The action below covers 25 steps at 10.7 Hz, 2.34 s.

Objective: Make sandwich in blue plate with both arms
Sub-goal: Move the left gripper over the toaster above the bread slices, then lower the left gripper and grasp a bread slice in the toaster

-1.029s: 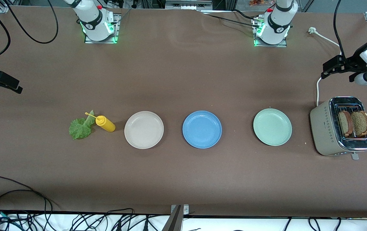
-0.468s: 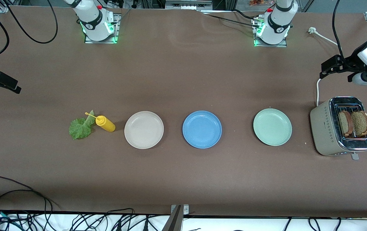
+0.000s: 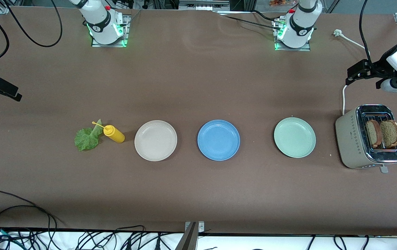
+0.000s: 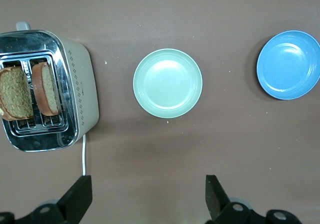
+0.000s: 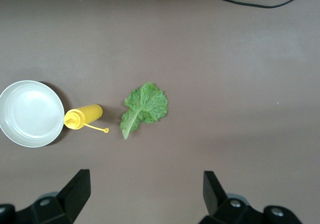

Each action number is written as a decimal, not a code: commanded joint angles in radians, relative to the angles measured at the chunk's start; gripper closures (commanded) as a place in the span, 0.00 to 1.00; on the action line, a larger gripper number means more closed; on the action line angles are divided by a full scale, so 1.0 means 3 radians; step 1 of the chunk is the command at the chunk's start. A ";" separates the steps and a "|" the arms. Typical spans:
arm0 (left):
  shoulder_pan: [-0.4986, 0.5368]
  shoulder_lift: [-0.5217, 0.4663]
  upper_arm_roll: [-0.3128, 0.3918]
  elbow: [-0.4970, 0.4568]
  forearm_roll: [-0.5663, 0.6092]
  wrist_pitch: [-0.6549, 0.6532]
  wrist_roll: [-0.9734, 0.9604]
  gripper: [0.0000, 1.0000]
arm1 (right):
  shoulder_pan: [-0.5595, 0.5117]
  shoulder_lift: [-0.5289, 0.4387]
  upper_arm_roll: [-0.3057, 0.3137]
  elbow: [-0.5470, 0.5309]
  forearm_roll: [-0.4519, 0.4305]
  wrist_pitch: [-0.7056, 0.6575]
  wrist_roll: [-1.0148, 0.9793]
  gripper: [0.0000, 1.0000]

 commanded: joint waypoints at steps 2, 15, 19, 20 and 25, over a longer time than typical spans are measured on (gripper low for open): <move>0.0090 0.0158 0.0016 0.0119 0.0090 -0.0044 0.0055 0.00 | 0.0004 -0.0022 0.0014 0.0049 -0.0006 -0.0058 0.0000 0.00; 0.0673 0.0990 0.0016 0.0119 0.0499 0.0855 0.0203 0.00 | 0.0004 -0.0022 -0.0002 0.0049 -0.0006 -0.0048 0.0005 0.00; 0.0699 0.1323 0.0011 0.0048 0.0689 0.1168 0.0208 0.00 | 0.0004 -0.0022 0.0004 0.0039 -0.0001 -0.0053 0.0005 0.00; 0.0699 0.1354 0.0016 0.0007 0.0694 0.1173 0.0208 0.00 | 0.0004 -0.0022 0.0019 0.0049 -0.0006 -0.0048 0.0005 0.00; 0.0867 0.1416 0.0011 -0.0029 0.0689 0.1189 0.0515 0.14 | 0.0004 -0.0022 0.0024 0.0039 -0.0006 -0.0053 0.0005 0.00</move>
